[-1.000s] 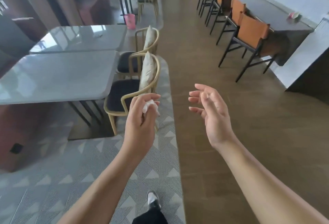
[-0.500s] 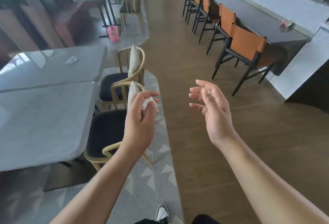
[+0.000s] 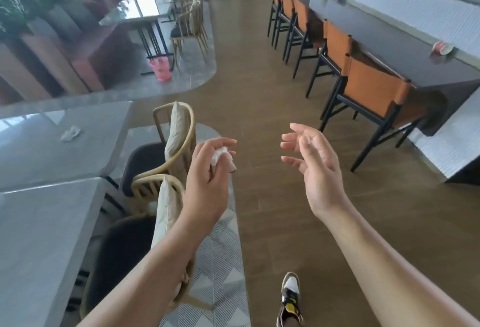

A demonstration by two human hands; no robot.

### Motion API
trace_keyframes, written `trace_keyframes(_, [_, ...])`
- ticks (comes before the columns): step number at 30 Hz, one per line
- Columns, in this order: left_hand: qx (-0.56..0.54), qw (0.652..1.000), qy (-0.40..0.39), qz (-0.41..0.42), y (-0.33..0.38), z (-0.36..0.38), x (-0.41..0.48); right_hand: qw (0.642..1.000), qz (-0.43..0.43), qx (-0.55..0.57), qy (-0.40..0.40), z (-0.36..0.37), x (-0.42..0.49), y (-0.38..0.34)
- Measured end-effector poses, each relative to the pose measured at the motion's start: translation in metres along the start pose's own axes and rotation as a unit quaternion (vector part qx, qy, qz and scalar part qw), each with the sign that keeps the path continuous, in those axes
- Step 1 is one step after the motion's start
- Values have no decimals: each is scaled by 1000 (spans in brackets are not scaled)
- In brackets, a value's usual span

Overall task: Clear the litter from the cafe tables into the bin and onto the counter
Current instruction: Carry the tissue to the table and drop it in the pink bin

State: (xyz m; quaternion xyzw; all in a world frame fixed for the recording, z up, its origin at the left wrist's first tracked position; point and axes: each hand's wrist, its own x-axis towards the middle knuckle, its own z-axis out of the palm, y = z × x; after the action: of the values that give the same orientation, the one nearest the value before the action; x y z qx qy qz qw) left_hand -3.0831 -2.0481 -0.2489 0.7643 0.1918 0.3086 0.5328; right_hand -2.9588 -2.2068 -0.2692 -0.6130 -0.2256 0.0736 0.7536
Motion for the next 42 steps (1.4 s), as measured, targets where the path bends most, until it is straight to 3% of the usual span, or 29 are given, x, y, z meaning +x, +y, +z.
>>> trace_keyframes(8, [-4,999,53,-4,-2,91,146,998,0,0,-65,-39,189,18])
trace_keyframes(15, [4,997,83,-2,-30,129,258,995,9,-3,-102,-45,316,54])
trace_keyframes(42, [-8,990,137,-16,-199,237,850,988,47,29,-142,48,922,255])
